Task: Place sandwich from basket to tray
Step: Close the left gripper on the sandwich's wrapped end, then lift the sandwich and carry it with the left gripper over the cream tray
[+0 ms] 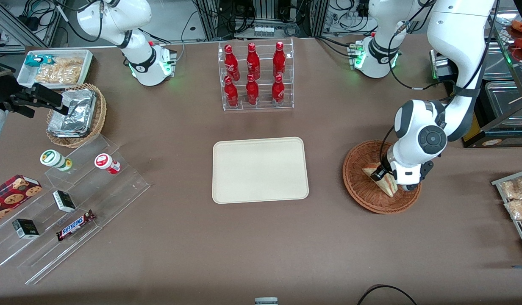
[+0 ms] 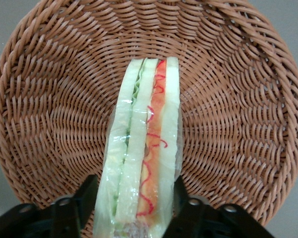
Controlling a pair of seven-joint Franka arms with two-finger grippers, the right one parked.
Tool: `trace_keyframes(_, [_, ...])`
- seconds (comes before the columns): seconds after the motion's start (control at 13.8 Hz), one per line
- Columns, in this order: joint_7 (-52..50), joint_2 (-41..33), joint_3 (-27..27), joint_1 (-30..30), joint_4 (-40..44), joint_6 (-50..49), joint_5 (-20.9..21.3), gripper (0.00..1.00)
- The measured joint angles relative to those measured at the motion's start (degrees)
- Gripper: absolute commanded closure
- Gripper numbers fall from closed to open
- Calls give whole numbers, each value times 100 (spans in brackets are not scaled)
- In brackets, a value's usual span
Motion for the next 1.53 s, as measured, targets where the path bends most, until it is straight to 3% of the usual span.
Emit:
trace_keyframes(0.29, [1, -24, -3, -5, 200, -260, 1, 90])
trace_keyframes(0.58, [28, -132, -28, -304, 1289, -2216, 3, 89])
trace_keyframes(0.73, [26, -137, -43, -690, 1657, -2676, 4, 88])
trace_keyframes(1.02, [16, 19, -75, -1480, 1914, -2700, -4, 88])
trace_keyframes(1.53, [-153, 1457, -95, -2767, 3486, -2632, -131, 89])
